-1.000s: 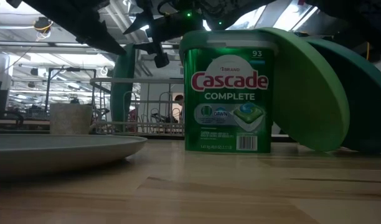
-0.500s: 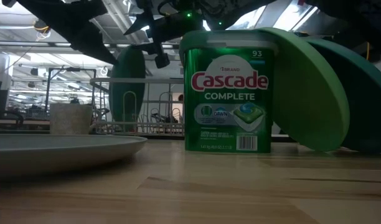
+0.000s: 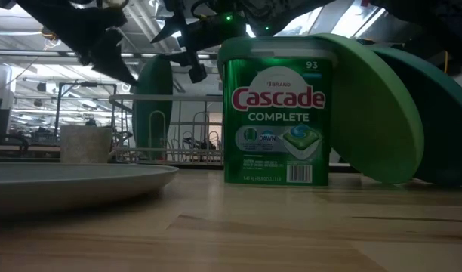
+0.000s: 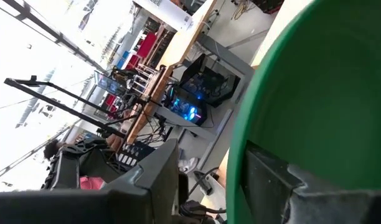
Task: Sort dishes
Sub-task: Put the green plate into the dish rack, then put the gray plate into the dish rack
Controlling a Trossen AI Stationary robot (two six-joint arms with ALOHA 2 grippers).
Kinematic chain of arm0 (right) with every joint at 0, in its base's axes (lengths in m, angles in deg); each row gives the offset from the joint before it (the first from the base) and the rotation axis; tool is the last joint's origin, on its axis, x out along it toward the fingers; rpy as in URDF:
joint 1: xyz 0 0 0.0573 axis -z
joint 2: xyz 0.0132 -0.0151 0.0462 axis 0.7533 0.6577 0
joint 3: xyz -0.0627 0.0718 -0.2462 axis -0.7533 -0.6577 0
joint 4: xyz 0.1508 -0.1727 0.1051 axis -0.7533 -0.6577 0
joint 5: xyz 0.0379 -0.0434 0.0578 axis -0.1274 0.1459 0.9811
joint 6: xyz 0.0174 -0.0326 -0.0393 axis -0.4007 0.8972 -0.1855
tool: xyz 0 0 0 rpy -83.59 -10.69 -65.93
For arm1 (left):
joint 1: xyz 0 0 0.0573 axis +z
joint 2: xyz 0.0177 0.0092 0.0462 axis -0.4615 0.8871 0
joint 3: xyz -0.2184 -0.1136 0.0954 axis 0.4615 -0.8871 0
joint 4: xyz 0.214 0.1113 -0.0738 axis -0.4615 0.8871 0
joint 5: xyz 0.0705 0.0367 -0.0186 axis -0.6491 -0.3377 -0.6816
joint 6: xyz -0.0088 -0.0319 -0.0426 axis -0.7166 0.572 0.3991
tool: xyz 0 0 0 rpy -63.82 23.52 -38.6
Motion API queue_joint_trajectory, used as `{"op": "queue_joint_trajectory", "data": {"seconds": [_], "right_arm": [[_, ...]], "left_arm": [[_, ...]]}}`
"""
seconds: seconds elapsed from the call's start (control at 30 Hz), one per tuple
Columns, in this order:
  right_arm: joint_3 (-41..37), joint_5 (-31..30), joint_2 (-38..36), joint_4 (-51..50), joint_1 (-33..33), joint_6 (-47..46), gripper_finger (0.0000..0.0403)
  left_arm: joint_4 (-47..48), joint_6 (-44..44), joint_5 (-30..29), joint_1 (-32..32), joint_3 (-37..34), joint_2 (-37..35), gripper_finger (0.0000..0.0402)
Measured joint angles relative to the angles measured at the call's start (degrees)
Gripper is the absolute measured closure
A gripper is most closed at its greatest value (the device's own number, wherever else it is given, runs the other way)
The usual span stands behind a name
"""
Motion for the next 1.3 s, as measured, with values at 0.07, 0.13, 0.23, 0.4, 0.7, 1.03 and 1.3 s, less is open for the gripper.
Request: {"op": "queue_joint_trajectory", "data": {"seconds": [0.07,0.13,0.23,0.4,0.7,1.03,1.3], "right_arm": [[0.0,0.0,0.0,0.0,-0.02,0.02,0.024],[0.01,0.01,0.0,-0.1,-0.02,0.06,0.024],[0.0,-0.27,0.0,-0.71,-0.02,0.09,0.024],[0.0,-1.14,0.0,-1.21,-0.02,0.08,0.024],[0.0,-2.09,0.0,-1.46,0.0,0.07,0.024],[0.0,1.81,0.0,0.85,0.02,4.93,0.024],[0.0,18.14,0.0,10.09,-0.38,9.07,0.024]], "left_arm": [[3.23,4.22,-0.03,0.0,0.0,0.0,0.0348],[6.24,8.62,-0.03,0.0,-0.02,0.0,0.0348],[9.65,13.85,-0.01,-0.01,-0.02,0.0,0.0348],[8.73,15.0,0.03,-0.33,-0.02,0.0,0.0348],[8.51,14.17,0.21,-4.95,3.03,-0.11,0.0348],[15.21,18.05,0.87,-11.89,8.15,-0.15,0.0348],[16.57,17.74,14.33,-22.7,12.44,-0.2,0.0348]]}}
